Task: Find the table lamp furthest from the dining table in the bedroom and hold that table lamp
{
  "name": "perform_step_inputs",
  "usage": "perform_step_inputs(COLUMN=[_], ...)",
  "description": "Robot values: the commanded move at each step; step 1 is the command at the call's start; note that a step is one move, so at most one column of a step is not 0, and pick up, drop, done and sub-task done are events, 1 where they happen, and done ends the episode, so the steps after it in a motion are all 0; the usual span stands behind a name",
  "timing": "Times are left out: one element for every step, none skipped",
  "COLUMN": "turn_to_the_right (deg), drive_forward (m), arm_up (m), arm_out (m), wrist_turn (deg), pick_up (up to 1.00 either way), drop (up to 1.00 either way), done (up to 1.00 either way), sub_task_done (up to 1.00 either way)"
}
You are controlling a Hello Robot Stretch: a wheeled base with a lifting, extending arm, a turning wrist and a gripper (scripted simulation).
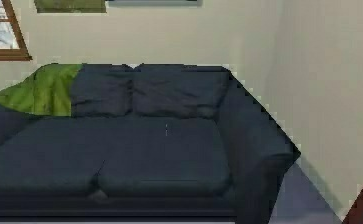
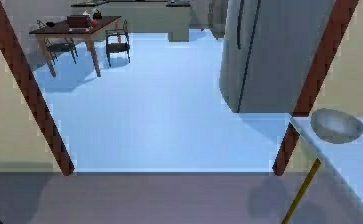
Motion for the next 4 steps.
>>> perform_step_inputs(turn_to_the_right=[-45.0, -21.0, 0.0, -45.0], drive_forward=[0.00, 0.00, 0.65, 0.00], arm_up=[0.00, 0.00, 0.00, 0.00], arm_out=[0.00, 0.00, 0.00, 0.00], wrist_turn=[0.0, 0.0, 0.0, 0.0], pick_up=[0.00, 0.00, 0.00, 0.00], drop=[0.00, 0.00, 0.00, 0.00], done=[0.00, 0.00, 0.00, 0.00], sub_task_done=[0.00, 0.00, 0.00, 0.00])
